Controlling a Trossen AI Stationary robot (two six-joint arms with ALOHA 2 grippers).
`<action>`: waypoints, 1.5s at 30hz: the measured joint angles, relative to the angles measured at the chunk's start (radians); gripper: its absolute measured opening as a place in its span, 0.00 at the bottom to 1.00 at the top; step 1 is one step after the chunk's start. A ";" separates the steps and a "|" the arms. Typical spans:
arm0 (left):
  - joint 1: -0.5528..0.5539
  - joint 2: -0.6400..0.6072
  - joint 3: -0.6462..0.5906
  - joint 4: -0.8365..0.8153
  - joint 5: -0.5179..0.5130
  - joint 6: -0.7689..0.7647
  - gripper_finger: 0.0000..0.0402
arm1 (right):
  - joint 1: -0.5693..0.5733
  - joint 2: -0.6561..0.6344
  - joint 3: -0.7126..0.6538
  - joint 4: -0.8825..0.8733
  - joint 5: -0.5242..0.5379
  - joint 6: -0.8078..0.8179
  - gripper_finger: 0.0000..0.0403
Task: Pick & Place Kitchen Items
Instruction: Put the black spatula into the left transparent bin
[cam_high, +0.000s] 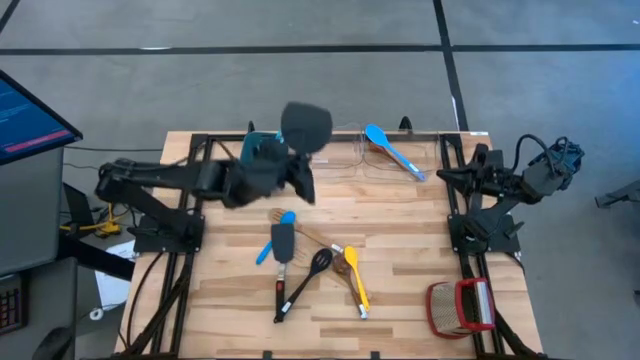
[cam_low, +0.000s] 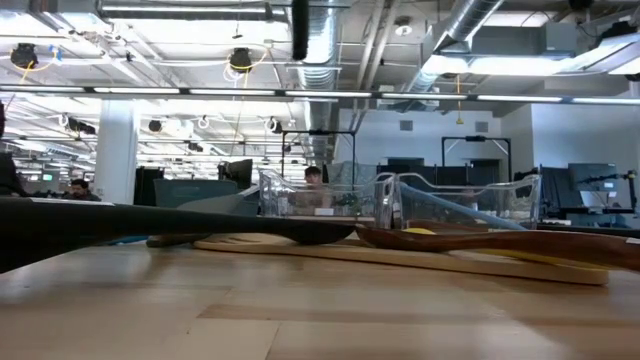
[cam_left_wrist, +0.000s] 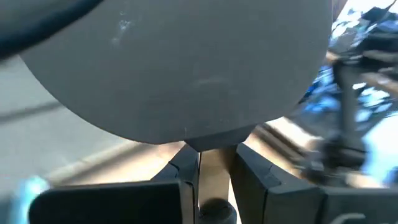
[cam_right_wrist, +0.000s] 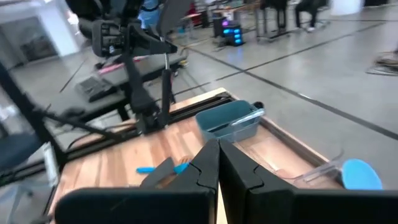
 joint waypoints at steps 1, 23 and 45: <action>0.025 -0.007 0.000 0.000 0.000 0.051 0.12 | 0.000 0.000 0.000 0.000 0.019 0.011 0.00; 0.510 0.150 0.000 0.160 0.409 0.629 0.12 | -0.001 0.147 0.001 0.003 0.273 0.256 0.00; 0.498 0.500 0.000 0.261 0.371 0.759 0.12 | -0.002 0.157 0.000 0.023 0.273 0.256 0.00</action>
